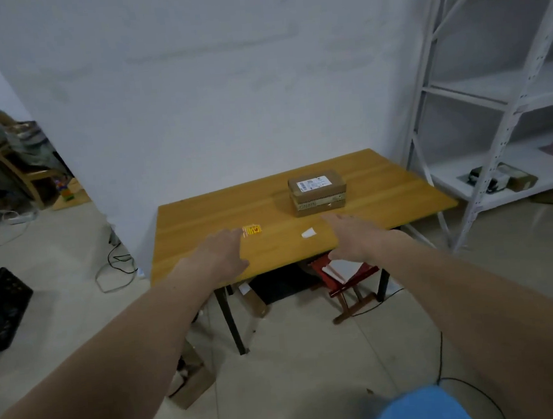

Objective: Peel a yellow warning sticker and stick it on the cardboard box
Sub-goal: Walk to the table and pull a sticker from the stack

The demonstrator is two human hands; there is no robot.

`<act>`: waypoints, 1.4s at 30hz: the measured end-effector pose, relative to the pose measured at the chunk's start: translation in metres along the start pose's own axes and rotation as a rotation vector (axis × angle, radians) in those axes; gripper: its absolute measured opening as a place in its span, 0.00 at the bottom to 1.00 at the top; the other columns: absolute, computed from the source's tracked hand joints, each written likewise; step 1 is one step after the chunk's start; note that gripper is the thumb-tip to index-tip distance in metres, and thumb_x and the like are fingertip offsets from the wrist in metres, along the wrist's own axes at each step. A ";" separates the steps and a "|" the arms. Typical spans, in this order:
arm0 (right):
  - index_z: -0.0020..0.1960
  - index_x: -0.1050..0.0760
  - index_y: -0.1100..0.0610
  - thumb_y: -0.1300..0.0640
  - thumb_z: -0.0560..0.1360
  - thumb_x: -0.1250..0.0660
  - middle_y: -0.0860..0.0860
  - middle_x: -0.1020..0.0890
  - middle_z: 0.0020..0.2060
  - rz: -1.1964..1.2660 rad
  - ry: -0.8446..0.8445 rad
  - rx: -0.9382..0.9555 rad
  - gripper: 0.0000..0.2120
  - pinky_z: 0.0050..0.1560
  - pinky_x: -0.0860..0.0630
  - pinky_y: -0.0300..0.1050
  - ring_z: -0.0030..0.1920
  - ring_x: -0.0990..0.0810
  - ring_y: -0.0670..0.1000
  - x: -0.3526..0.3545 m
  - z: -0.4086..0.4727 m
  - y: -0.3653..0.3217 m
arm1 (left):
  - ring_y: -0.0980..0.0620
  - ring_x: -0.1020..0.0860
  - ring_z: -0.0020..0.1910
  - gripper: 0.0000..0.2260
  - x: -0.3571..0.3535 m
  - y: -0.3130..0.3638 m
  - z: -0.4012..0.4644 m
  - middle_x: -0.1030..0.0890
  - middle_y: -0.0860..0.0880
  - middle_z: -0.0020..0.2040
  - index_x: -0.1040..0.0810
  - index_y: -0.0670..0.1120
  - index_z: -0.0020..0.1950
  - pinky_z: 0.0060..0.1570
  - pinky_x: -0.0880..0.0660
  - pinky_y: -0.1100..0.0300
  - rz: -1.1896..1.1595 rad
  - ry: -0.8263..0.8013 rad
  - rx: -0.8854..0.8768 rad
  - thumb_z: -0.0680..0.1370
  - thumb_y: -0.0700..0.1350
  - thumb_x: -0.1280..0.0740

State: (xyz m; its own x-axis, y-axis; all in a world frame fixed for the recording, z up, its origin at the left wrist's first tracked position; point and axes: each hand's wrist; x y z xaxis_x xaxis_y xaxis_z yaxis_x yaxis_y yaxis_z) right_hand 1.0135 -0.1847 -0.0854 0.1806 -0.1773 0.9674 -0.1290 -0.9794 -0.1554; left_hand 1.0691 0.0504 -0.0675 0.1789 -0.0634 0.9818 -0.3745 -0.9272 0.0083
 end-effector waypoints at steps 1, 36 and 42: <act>0.75 0.51 0.51 0.53 0.73 0.32 0.56 0.36 0.72 -0.012 0.002 -0.008 0.39 0.66 0.33 0.57 0.70 0.36 0.60 0.005 0.019 0.007 | 0.44 0.37 0.71 0.29 0.003 0.003 0.020 0.37 0.46 0.74 0.44 0.48 0.75 0.65 0.33 0.49 0.007 -0.005 -0.008 0.77 0.52 0.36; 0.70 0.35 0.54 0.51 0.76 0.36 0.52 0.32 0.69 -0.115 -0.031 0.273 0.23 0.62 0.29 0.54 0.68 0.34 0.55 0.042 0.408 0.142 | 0.49 0.31 0.67 0.21 -0.011 0.064 0.420 0.29 0.53 0.68 0.32 0.51 0.69 0.61 0.34 0.58 -0.229 0.120 -0.258 0.77 0.52 0.36; 0.69 0.34 0.55 0.50 0.76 0.36 0.53 0.32 0.69 -0.144 -0.114 0.475 0.24 0.64 0.32 0.53 0.67 0.34 0.56 -0.004 0.474 0.184 | 0.48 0.31 0.66 0.21 -0.069 0.100 0.476 0.28 0.50 0.68 0.30 0.51 0.68 0.62 0.30 0.53 -0.330 0.084 -0.056 0.76 0.52 0.35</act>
State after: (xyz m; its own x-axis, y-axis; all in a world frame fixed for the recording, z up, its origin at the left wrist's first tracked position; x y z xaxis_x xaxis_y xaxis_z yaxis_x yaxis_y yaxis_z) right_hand 1.4512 -0.4104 -0.2127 0.2724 -0.0208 0.9619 0.3583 -0.9257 -0.1215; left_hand 1.4523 -0.2136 -0.2246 0.2237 0.2696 0.9366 -0.3584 -0.8709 0.3362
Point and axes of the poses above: each hand's wrist, its own z-axis towards the middle knuckle, its own x-axis out of the back of the hand, y = z × x
